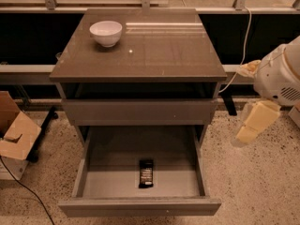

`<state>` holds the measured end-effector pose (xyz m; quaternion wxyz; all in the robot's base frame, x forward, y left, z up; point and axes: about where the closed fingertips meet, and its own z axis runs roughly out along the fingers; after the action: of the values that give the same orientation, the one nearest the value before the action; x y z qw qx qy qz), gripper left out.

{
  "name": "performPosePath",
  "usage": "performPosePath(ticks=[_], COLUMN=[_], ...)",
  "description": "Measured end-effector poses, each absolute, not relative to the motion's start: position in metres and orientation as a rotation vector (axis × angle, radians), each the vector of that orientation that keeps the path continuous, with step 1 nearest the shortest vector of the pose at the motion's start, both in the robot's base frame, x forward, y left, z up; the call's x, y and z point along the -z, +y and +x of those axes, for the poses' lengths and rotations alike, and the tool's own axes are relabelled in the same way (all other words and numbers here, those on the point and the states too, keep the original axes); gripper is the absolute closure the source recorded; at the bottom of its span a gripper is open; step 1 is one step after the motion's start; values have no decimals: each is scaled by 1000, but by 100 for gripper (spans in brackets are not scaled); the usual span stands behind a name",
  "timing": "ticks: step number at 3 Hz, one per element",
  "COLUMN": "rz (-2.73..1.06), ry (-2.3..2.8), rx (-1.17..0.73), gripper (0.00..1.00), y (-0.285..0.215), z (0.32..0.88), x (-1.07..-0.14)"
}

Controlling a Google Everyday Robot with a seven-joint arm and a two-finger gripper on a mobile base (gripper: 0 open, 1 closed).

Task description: Pick rxbar chocolate from middle drawer and place on counter

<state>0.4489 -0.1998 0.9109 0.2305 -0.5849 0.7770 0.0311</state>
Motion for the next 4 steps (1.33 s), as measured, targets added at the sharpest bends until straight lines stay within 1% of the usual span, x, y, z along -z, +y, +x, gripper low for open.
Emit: performPosePath(ticks=[3, 4], rz=[-1545, -1545], ry=[2157, 2157], rx=[-216, -217], gripper=[0, 0], y=[-192, -192], z=[489, 489], x=[-788, -788])
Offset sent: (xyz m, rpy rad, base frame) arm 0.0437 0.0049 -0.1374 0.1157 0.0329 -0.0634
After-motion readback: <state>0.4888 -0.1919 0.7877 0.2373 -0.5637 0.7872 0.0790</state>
